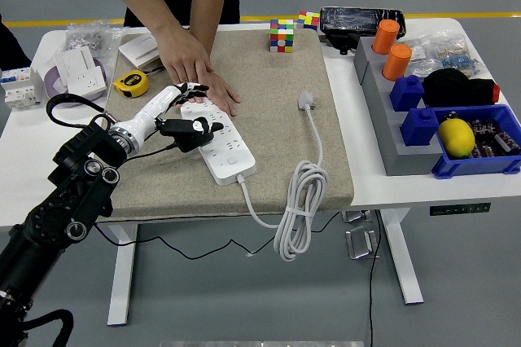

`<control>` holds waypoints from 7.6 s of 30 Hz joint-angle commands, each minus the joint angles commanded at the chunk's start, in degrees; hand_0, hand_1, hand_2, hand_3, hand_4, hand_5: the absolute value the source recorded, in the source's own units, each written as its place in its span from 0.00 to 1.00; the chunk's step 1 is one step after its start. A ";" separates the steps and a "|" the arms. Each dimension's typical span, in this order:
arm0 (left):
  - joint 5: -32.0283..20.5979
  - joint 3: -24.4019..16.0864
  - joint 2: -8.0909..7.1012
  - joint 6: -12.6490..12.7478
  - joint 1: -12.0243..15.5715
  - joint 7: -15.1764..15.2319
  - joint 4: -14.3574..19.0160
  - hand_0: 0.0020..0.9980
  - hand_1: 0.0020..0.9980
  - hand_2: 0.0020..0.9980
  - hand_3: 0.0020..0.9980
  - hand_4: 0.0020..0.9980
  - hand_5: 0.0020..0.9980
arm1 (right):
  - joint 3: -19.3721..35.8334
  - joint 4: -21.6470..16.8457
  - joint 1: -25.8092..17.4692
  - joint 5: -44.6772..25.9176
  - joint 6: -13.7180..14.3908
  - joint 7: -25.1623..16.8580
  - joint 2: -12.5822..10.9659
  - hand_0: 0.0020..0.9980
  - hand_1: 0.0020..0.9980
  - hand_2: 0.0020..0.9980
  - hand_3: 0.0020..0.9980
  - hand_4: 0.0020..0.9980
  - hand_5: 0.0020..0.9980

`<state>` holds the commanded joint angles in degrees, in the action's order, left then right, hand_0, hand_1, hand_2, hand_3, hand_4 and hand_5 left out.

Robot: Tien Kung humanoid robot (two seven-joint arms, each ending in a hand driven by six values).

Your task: Pick up the plug,place it near the board,insert it into the board,press the button

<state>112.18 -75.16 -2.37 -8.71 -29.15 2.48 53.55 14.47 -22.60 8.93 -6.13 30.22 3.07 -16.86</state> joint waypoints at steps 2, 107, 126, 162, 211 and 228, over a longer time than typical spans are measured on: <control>4.75 0.34 -0.06 0.61 -0.02 0.38 -0.13 0.82 0.87 0.82 0.83 1.00 0.37 | 0.06 -0.01 0.06 0.04 0.02 -0.01 -0.01 0.82 0.78 0.75 0.74 1.00 1.00; 17.82 -14.15 0.15 8.48 11.30 0.69 6.17 0.46 0.46 0.37 0.33 0.58 0.11 | 1.56 0.06 -0.06 0.22 0.12 -0.14 0.15 0.82 0.78 0.75 0.74 1.00 1.00; 17.82 -14.44 0.12 6.69 12.41 1.45 3.00 0.56 0.66 0.53 0.46 0.83 0.20 | 1.00 0.09 -0.47 0.08 0.17 -0.03 0.18 0.82 0.79 0.75 0.74 1.00 1.00; -16.85 -13.97 2.37 6.31 21.37 -4.01 29.14 0.85 0.91 0.88 0.87 1.00 1.00 | 1.77 0.17 -0.66 0.38 0.08 -0.07 0.76 0.82 0.79 0.75 0.74 1.00 1.00; -69.25 -14.56 2.37 6.42 32.34 -11.15 41.04 0.74 0.80 0.78 0.79 1.00 1.00 | 1.62 0.37 -2.50 1.67 -0.06 -0.08 1.50 0.82 0.79 0.75 0.75 1.00 1.00; -67.33 -14.69 2.37 6.30 32.13 -11.57 41.35 0.73 0.79 0.78 0.79 1.00 1.00 | 1.95 0.34 -2.28 1.65 -0.09 -0.15 1.68 0.82 0.79 0.75 0.75 1.00 1.00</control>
<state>44.86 -89.85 0.00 -2.41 2.99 -9.09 94.90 16.42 -22.25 6.65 -4.48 30.13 2.92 -15.18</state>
